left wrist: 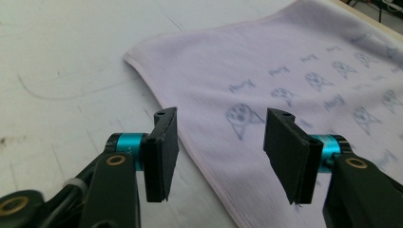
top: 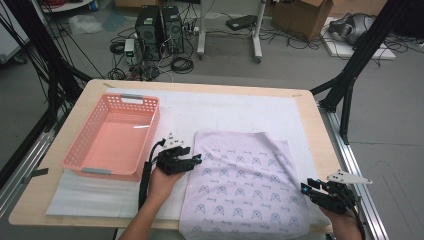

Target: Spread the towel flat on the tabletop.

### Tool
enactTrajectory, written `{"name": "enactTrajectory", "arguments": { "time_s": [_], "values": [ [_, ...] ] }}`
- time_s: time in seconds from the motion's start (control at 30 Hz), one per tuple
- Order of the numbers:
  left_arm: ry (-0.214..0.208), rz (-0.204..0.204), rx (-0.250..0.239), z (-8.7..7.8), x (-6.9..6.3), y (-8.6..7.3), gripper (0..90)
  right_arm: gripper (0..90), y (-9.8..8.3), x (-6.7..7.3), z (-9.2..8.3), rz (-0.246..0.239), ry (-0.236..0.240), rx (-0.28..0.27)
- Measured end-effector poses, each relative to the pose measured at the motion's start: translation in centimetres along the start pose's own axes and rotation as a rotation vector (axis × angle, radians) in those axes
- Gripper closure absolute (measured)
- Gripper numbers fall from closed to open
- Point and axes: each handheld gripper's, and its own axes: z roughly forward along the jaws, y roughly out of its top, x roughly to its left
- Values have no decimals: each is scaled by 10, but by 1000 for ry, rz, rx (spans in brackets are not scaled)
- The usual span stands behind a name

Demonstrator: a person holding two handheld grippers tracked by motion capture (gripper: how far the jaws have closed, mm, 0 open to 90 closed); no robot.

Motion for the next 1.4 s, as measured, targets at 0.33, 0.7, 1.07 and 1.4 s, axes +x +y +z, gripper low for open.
{"name": "enactTrajectory", "arguments": {
  "time_s": [0.33, 0.7, 1.07, 1.4],
  "values": [
    [15, -9, -29, 36, 21, 23, 450, 598, 9, -10, 13, 4, 29, -2],
    [182, 58, 72, 53, 18, 20, 553, 485, 19, -17, 28, 35, 38, -7],
    [197, -50, 105, 31, 39, 19, 877, 501, 46, -22, 53, 35, 15, -21],
    [113, -81, 49, 40, 36, 16, 502, 510, 83, -41, 91, 2, -48, 50]
  ]
}}
